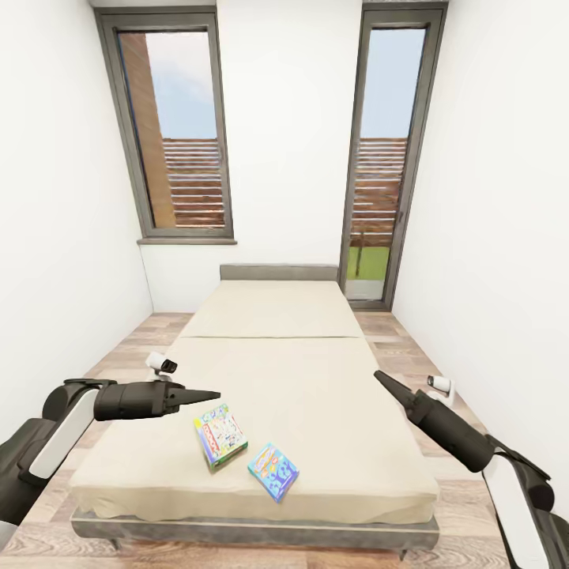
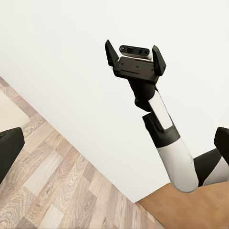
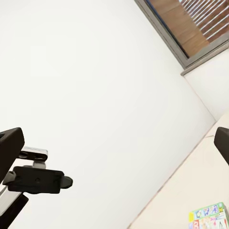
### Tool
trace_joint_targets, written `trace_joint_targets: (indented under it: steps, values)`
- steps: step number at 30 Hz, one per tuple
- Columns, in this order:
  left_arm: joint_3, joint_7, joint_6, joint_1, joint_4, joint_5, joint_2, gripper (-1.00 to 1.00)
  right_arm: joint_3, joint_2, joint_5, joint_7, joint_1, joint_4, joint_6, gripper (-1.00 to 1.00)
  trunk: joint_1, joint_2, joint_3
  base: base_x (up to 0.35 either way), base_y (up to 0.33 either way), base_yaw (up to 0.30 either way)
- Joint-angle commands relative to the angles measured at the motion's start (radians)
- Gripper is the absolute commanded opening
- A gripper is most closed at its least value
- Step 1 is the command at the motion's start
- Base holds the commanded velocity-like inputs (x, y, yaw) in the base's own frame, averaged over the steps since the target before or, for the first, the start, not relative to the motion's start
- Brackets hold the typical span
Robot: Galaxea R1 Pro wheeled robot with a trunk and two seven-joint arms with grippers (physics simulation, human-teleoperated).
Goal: Put all the toys in the child's room - the three board games (two on the bed and one on the table), the two jigsaw puzzles on the table, and the tennis ball on the table - inside the toy box on the table in the child's room.
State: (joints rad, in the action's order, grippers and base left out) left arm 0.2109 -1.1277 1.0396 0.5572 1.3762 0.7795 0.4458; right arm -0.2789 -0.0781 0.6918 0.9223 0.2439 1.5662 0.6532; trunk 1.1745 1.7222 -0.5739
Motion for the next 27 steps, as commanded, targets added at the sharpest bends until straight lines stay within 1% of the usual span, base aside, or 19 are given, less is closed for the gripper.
trace_joint_targets:
  steps: [1, 4, 13, 21, 27]
  values:
    - [0.002, -0.002, 0.005, 0.001, 0.000, 0.003, 0.001, 1.00, 0.000, 0.000, 0.005, 0.000, 0.001, 0.000, 0.006, 1.00, 0.004, 0.008, -0.004, 0.000, 0.000, 0.000]
    - [0.003, -0.001, 0.005, 0.001, 0.000, 0.002, 0.000, 1.00, -0.001, 0.000, 0.005, 0.001, 0.001, 0.000, 0.005, 1.00, 0.015, 0.029, -0.013, 0.000, 0.000, 0.000]
    - [0.004, 0.000, 0.004, 0.001, 0.000, 0.000, 0.000, 1.00, -0.005, -0.002, 0.005, 0.000, 0.001, 0.000, 0.006, 1.00, 0.015, 0.029, -0.013, -0.004, -0.014, 0.000]
    - [0.004, 0.000, 0.004, 0.001, 0.000, 0.001, -0.003, 1.00, -0.005, -0.002, 0.006, 0.001, 0.001, 0.000, 0.006, 1.00, 0.015, 0.029, -0.013, -0.088, -0.238, 0.000]
    - [0.002, 0.001, 0.004, 0.001, 0.000, 0.001, -0.007, 1.00, -0.005, -0.001, 0.005, 0.001, 0.002, 0.000, 0.006, 1.00, 0.015, 0.029, -0.013, -0.180, -0.248, 0.000]
